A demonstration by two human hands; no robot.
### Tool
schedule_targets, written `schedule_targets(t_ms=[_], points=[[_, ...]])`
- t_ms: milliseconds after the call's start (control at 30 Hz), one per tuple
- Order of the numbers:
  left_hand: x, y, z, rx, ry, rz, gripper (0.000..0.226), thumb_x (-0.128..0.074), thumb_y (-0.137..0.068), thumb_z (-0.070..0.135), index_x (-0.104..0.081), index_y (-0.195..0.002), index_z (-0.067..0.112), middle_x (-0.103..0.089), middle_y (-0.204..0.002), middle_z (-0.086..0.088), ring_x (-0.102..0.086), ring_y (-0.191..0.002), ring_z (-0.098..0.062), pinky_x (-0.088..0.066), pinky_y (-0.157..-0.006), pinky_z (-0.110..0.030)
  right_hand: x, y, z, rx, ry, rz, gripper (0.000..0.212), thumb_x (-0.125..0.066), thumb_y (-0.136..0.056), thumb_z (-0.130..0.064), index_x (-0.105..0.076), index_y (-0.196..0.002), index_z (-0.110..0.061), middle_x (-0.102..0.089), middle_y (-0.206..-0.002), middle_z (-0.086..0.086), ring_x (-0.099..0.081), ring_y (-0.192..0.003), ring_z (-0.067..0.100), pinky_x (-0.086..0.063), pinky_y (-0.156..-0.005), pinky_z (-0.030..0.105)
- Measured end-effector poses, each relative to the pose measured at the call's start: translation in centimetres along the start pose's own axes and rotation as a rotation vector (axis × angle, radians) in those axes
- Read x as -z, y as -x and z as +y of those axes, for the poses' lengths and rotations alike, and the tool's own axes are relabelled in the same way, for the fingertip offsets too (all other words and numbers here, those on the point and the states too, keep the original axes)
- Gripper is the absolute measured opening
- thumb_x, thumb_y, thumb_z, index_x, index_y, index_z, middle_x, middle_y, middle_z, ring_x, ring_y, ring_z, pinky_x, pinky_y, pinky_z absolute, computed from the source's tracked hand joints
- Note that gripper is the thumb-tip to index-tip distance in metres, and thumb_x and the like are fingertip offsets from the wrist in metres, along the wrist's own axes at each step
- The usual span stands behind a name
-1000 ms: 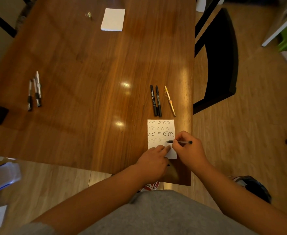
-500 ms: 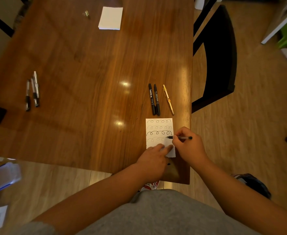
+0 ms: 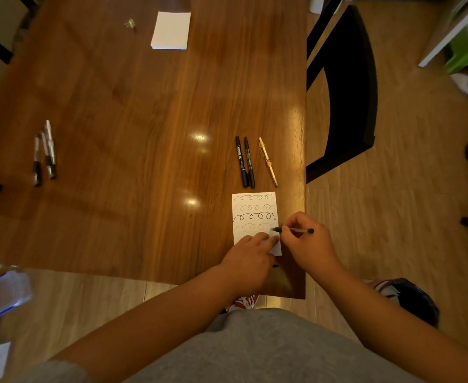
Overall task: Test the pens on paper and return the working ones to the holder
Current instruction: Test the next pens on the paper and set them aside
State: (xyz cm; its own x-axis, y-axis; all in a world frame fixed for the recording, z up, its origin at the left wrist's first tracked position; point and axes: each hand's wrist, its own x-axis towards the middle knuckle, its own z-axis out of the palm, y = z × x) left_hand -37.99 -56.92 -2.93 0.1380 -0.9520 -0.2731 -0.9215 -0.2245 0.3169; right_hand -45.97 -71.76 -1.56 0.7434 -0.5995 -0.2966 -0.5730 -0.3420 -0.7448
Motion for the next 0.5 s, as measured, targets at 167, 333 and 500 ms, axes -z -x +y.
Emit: schedule_targets(t_ms=[167, 333, 500], points=[[-0.27, -0.08, 0.08, 0.016, 0.051, 0.008, 0.035, -0.045, -0.098, 0.037, -0.068, -0.117, 0.017, -0.032, -0.154, -0.01, -0.027, -0.138, -0.027, -0.031, -0.108, -0.043, -0.11, -0.17, -0.3, 0.023, -0.003, -0.007, 0.026, -0.064, -0.09, -0.021, -0.053, -0.075, -0.038, -0.062, -0.072, -0.015, -0.061, -0.074, -0.008, -0.045, -0.049, 0.006], [-0.02, -0.11, 0.07, 0.012, 0.063, -0.004, 0.035, -0.045, -0.099, 0.035, -0.065, -0.121, 0.018, -0.031, -0.155, -0.011, -0.026, -0.139, -0.029, -0.03, -0.108, -0.045, 0.24, -0.59, -0.77, -0.011, 0.021, 0.013, 0.023, -0.063, -0.091, -0.023, -0.053, -0.076, -0.037, -0.061, -0.073, -0.017, -0.061, -0.066, 0.002, -0.041, -0.045, 0.007], [0.1, -0.03, 0.17, 0.021, 0.048, -0.003, 0.037, -0.043, -0.1, 0.036, -0.065, -0.121, 0.015, -0.031, -0.155, -0.01, -0.026, -0.139, -0.029, -0.03, -0.108, -0.045, 0.79, -0.46, -0.88, -0.041, 0.055, 0.027, 0.023, -0.062, -0.092, -0.025, -0.052, -0.076, -0.037, -0.06, -0.072, -0.016, -0.06, -0.065, 0.005, -0.038, -0.045, 0.007]])
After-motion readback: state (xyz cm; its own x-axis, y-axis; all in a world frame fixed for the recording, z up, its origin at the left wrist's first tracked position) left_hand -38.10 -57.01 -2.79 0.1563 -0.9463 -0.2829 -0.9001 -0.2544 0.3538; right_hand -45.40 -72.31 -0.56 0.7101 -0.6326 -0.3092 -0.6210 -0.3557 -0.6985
